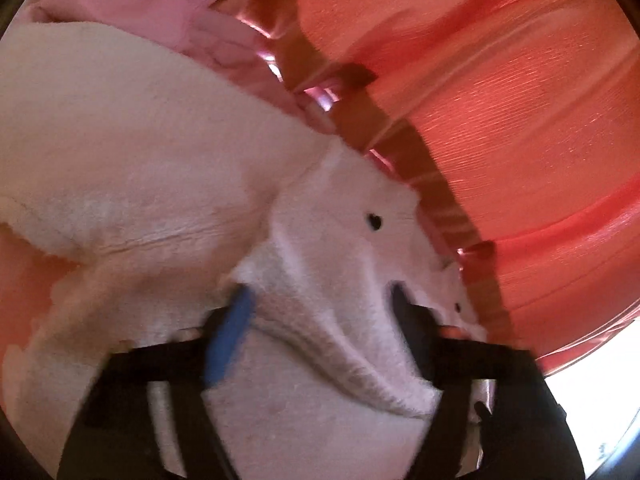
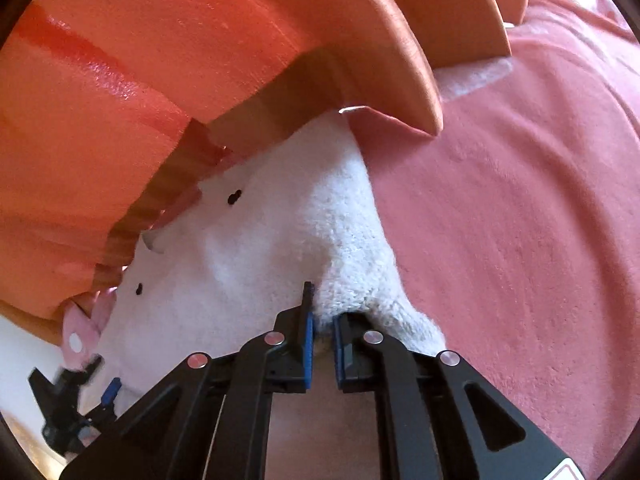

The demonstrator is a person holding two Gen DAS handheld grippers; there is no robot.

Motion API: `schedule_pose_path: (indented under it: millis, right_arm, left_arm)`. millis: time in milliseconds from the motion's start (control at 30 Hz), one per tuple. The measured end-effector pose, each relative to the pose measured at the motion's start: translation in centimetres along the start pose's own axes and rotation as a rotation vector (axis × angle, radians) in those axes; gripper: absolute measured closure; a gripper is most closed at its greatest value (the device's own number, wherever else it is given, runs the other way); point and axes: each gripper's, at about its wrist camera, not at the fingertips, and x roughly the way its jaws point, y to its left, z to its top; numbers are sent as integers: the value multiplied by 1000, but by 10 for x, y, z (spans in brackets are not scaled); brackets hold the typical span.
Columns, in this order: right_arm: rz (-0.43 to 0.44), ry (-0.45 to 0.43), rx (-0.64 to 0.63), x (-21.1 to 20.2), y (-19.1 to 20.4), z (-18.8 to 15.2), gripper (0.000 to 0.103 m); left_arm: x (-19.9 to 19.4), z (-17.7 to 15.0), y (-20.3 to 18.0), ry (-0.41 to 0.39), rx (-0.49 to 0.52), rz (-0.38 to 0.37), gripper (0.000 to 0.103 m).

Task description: Fold small clothes

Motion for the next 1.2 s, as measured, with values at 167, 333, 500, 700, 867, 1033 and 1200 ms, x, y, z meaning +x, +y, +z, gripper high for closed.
schedule_pose_path:
  millis: [167, 333, 500, 700, 867, 1033, 1200]
  right_arm:
    - [76, 39, 194, -25, -18, -17, 89]
    - [51, -88, 68, -56, 8, -22, 89]
    - [15, -65, -103, -27, 24, -9, 89]
    - [-41, -6, -85, -2, 12, -4, 96]
    - [-160, 8, -197, 14, 12, -8, 102]
    - [-103, -52, -141, -17, 24, -9, 90]
    - [-68, -36, -195, -22, 47, -30, 89]
  left_arm:
    - [2, -4, -3, -29, 43, 91, 45]
    - [-20, 5, 1, -116, 6, 155, 41]
    - [0, -2, 13, -57, 18, 193, 47]
    - [6, -4, 7, -12, 75, 188, 93]
    - [3, -7, 6, -21, 103, 219, 95]
    - [-16, 0, 7, -65, 65, 227, 93]
    - [-82, 31, 48, -248, -129, 310, 28]
